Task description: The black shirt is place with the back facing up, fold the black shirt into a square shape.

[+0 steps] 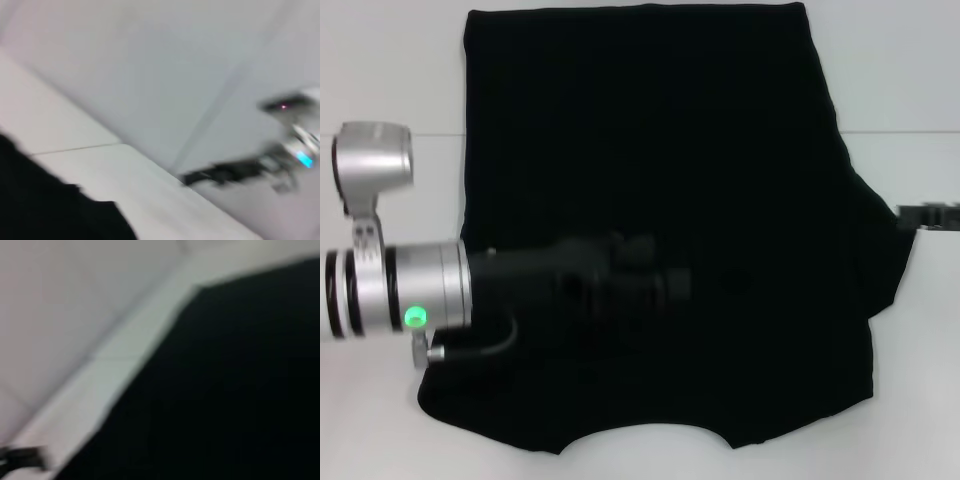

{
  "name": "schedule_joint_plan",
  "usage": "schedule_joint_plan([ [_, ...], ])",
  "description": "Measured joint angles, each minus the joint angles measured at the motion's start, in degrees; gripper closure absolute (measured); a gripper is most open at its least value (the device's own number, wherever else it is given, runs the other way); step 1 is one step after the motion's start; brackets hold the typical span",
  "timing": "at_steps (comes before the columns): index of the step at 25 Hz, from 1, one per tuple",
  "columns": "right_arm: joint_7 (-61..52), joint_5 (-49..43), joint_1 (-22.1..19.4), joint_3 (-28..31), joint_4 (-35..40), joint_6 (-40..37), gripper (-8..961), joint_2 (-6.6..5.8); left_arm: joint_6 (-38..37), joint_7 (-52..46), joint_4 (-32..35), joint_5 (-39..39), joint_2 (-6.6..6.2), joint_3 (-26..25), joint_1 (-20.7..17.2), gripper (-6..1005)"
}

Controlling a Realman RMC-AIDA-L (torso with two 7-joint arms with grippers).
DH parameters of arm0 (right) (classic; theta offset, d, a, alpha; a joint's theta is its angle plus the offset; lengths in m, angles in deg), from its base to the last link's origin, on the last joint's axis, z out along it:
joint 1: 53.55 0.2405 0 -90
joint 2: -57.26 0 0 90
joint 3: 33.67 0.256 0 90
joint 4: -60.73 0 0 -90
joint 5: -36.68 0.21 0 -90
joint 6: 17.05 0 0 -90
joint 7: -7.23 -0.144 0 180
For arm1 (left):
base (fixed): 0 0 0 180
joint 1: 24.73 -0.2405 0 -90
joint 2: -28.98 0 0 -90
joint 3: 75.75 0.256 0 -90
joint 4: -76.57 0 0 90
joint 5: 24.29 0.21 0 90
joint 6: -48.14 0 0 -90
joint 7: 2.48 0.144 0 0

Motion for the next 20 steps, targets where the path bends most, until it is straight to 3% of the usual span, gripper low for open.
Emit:
schedule_joint_plan([
  [3, -10.66, -7.95, 0.98, -0.79, 2.76, 3.22, 61, -0.73, -2.88, 9.48, -0.27, 0.81, 0.65, 0.20, -1.20, 50],
  [8, -18.89, -16.85, 2.29, -0.91, 3.88, 7.31, 72, -0.81, -4.00, 20.60, 0.02, 1.45, 1.61, 3.04, -3.17, 51],
  [20, -26.51, -21.53, 6.94, -2.00, -6.05, 19.75, 98, -0.34, -3.77, 25.98, 0.26, 5.28, 1.97, 4.41, -2.96, 52],
])
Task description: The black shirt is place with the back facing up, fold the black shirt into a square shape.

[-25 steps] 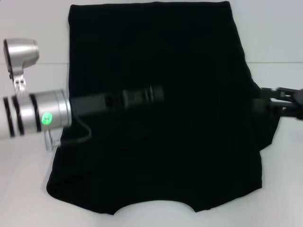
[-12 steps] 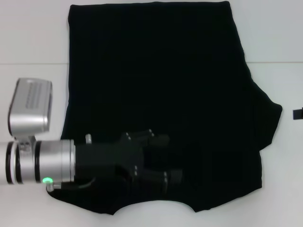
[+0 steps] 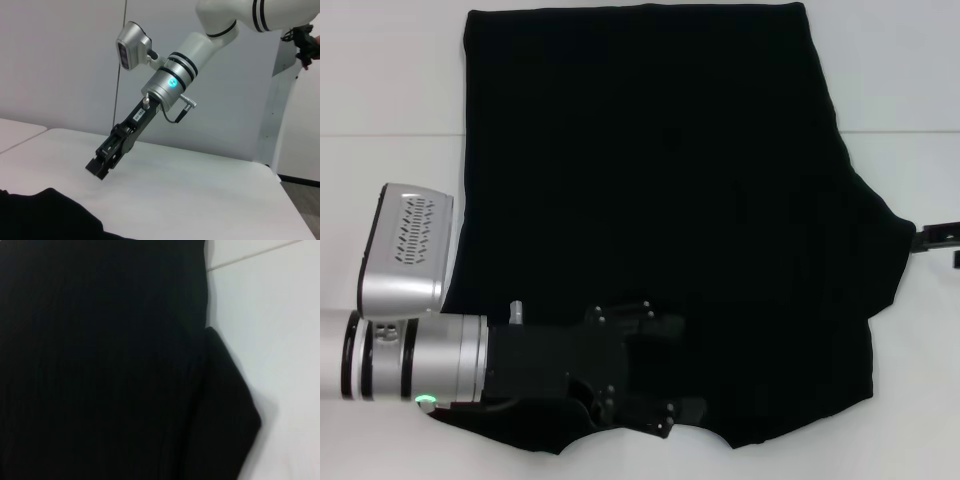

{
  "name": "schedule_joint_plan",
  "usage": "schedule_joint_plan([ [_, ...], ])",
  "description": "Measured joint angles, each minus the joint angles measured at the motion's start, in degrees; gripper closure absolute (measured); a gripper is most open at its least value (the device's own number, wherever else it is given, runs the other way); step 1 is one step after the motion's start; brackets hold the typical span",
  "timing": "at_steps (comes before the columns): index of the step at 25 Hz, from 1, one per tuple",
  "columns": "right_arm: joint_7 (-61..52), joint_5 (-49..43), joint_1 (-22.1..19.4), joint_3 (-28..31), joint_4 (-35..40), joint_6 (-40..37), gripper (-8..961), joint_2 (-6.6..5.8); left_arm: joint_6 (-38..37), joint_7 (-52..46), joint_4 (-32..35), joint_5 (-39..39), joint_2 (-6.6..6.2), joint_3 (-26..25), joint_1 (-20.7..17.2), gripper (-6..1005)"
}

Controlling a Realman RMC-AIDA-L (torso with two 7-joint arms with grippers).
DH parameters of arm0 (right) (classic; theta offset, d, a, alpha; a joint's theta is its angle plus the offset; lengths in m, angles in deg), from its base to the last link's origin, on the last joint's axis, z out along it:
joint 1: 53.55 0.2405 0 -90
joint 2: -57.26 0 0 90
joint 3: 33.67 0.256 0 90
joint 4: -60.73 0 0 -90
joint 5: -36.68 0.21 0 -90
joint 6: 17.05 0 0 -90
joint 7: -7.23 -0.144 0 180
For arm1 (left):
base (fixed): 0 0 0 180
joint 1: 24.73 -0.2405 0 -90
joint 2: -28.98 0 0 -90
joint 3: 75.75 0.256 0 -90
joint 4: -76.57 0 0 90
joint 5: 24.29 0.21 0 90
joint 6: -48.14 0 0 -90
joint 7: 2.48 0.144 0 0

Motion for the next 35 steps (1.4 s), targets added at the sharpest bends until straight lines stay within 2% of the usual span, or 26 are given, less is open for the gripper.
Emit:
schedule_joint_plan([
  [6, -0.23, -0.18, 1.49, -1.09, -4.35, 5.81, 111, 0.86, 0.22, 0.10, -0.01, 0.00, -0.45, -1.25, 0.12, 52],
  [12, -0.26, 0.11, 2.04, -1.02, -5.70, 10.85, 332, 2.79, 0.63, 0.10, 0.53, 0.00, -0.70, -2.57, 0.13, 52],
  [17, -0.62, -0.10, 2.73, -1.41, -6.80, 14.76, 343, 4.01, 0.66, -0.08, 0.57, -0.01, -0.99, -3.53, 0.13, 53],
  [18, -0.80, -0.15, 2.84, -1.77, -7.13, 15.42, 372, 4.16, 0.66, -0.10, 0.57, -0.01, -1.00, -3.62, 0.13, 53],
  [25, -0.99, -0.17, 3.07, -2.87, -7.37, 16.92, 574, 4.46, 0.66, -0.20, 0.57, -0.05, -1.09, -4.34, 0.13, 53],
  [30, -0.65, -0.13, 2.74, -2.87, -7.27, 17.59, 781, 4.45, 1.46, -0.22, 0.51, -0.05, -1.06, -4.34, 0.13, 54],
  [35, 0.23, 0.12, 2.01, -2.64, -7.13, 17.98, 925, 4.16, 1.55, -0.27, 0.37, -0.30, -1.02, -4.33, -0.13, 54],
])
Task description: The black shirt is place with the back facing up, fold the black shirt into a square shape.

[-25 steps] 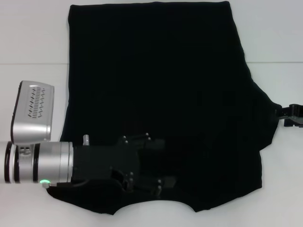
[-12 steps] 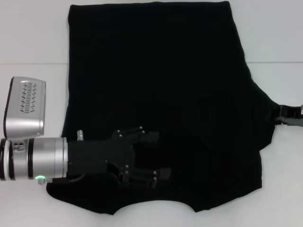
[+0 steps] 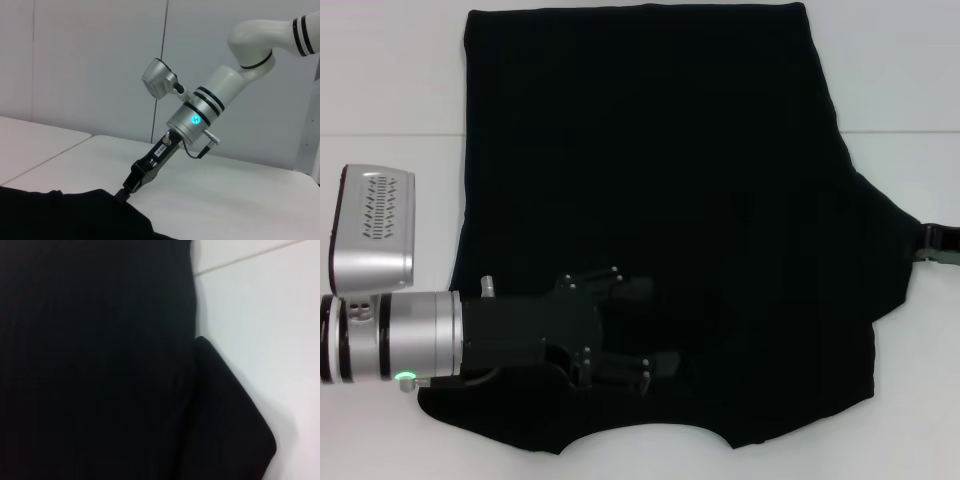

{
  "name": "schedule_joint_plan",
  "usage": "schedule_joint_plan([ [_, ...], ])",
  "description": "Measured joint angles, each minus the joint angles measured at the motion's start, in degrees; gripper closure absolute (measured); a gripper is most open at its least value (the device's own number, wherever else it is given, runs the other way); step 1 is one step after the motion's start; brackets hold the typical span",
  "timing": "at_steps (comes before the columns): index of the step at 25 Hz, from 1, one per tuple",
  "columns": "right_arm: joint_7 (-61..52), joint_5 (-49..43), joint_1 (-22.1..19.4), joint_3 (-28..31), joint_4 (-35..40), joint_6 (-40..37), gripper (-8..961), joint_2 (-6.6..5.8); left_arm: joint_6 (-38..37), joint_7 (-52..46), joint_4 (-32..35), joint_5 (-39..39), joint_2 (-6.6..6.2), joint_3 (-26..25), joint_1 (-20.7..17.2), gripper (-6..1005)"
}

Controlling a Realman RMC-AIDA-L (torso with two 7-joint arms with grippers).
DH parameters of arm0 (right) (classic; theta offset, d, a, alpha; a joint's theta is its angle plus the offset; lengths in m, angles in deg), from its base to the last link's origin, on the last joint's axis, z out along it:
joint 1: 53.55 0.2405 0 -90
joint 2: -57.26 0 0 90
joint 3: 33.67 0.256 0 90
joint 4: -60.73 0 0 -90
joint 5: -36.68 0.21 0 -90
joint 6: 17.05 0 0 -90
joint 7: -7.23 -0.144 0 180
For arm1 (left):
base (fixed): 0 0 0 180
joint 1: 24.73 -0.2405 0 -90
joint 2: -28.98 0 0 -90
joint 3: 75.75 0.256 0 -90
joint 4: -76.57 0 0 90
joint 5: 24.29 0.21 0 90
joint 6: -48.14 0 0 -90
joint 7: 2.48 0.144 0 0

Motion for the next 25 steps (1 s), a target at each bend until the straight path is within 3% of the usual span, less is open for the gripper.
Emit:
schedule_joint_plan([
  [16, 1.80, 0.10, -2.02, 0.28, 3.89, -1.58, 954, -2.34, -0.78, -1.54, -0.43, -0.63, 0.53, -1.58, -0.97, 55],
  [25, 2.56, 0.08, -1.10, -0.13, 4.64, -2.40, 954, -2.48, -0.98, -1.70, -1.13, -0.91, 0.58, -1.58, -1.30, 56],
])
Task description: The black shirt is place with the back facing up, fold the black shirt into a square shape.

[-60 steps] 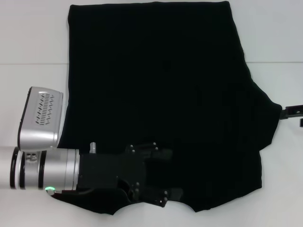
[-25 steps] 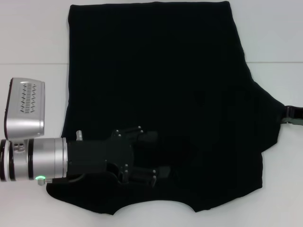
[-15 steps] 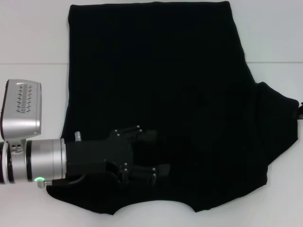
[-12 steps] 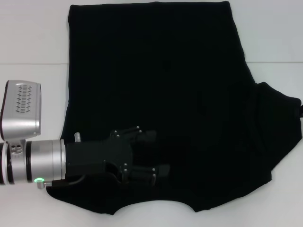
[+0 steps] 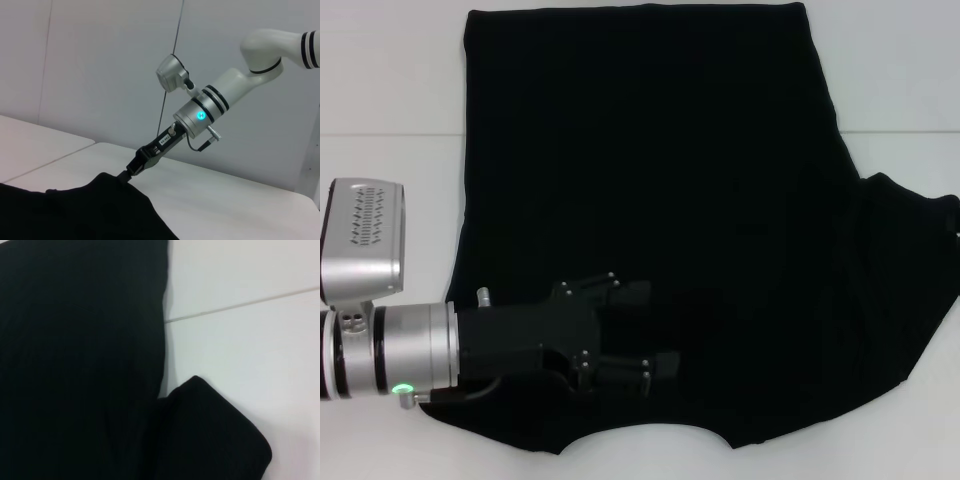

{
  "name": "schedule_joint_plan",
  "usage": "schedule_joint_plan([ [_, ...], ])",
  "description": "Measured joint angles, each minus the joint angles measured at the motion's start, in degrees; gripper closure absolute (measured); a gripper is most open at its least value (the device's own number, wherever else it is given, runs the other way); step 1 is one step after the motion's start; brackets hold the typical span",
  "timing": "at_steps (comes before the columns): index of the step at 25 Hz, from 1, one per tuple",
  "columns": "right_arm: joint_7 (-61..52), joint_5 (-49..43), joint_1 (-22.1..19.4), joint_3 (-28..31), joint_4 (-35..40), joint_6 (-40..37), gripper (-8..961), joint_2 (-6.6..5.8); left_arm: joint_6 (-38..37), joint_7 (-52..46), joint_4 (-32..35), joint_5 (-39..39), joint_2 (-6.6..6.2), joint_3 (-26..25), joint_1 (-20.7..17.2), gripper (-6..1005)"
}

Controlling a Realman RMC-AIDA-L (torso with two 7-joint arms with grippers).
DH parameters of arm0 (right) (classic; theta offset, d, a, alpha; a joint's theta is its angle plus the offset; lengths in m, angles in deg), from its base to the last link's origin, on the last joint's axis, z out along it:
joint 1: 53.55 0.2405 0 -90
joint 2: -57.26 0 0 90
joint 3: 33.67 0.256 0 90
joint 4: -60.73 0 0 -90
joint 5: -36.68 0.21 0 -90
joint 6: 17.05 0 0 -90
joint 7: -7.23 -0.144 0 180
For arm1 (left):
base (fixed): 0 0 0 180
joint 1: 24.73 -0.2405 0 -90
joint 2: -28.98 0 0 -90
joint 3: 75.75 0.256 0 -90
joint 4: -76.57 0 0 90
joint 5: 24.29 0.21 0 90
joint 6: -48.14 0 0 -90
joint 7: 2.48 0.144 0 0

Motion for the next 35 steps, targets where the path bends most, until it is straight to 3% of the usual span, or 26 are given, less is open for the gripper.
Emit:
schedule_joint_plan([
  [35, 0.19, -0.08, -2.03, 0.38, 0.57, -0.03, 953, -0.27, 0.37, -0.55, 0.02, 0.03, 0.00, 0.01, 0.08, 59],
])
